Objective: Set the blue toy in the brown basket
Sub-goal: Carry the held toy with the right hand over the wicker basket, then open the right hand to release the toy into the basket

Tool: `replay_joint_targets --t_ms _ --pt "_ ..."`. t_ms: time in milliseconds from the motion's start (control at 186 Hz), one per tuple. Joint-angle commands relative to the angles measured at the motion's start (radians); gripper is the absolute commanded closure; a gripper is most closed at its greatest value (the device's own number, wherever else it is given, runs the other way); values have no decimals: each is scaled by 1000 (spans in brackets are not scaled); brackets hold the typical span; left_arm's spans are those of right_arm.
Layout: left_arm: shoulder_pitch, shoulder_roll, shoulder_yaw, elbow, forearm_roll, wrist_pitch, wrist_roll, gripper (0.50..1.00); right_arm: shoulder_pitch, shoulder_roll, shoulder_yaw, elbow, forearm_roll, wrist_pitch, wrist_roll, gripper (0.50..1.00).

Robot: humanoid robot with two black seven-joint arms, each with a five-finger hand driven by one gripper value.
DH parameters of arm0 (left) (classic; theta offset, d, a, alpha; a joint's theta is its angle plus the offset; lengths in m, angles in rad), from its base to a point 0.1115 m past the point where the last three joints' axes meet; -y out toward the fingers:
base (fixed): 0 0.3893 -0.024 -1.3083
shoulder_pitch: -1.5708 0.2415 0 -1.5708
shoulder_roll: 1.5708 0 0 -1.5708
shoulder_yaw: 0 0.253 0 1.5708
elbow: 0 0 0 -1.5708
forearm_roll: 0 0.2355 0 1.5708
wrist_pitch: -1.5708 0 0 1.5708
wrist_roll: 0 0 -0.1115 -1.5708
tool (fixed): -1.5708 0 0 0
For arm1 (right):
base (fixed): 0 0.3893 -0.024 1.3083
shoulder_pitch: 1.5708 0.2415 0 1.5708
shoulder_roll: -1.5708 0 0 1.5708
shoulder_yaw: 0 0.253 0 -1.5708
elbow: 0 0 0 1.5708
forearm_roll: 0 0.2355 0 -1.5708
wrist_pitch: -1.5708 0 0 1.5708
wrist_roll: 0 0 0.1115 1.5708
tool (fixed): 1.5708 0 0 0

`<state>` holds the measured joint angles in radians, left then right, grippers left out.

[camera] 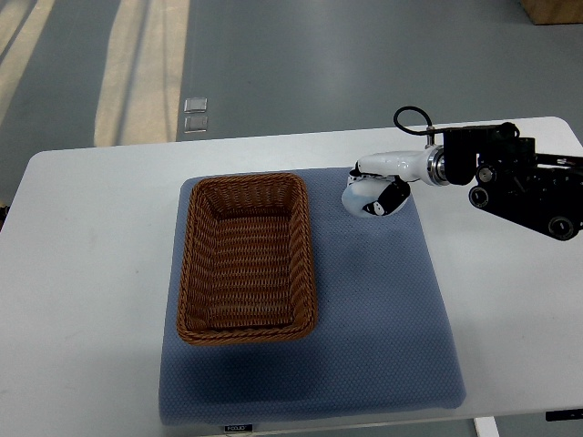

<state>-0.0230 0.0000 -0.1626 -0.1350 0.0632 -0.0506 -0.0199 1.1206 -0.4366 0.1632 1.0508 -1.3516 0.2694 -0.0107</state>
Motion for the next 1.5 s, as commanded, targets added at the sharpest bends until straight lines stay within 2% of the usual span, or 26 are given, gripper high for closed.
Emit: replay_joint_targets --t_ms 0,140,329,533,894,980,1034,1131,1142,1277,1492 --pt "0 0 0 0 1 0 0 500 44 4 32 2 14 1 3 981" --pt "0 0 0 0 0 0 2 500 102 27 50 3 68 -3 20 979" --pt "0 0 0 0 1 0 0 500 111 137 53 0 146 -33 44 969" --pt "0 0 0 0 0 0 0 500 10 259 52 -12 143 -84 52 961" --pt "0 0 0 0 1 0 0 500 -104 345 53 -37 143 -136 51 942" --pt "0 0 0 0 0 0 0 500 -120 358 53 -37 141 -142 51 918" --pt "0 0 0 0 0 0 0 500 -125 365 53 -37 141 -145 51 879" --pt "0 0 0 0 1 0 0 500 -130 368 53 -37 141 -154 52 771" --pt "0 0 0 0 1 0 0 500 -133 368 53 -37 141 -159 52 744" --pt "0 0 0 0 1 0 0 500 -136 366 53 -37 143 -167 54 644" --pt "0 0 0 0 1 0 0 500 -124 360 85 -37 147 -167 60 613"
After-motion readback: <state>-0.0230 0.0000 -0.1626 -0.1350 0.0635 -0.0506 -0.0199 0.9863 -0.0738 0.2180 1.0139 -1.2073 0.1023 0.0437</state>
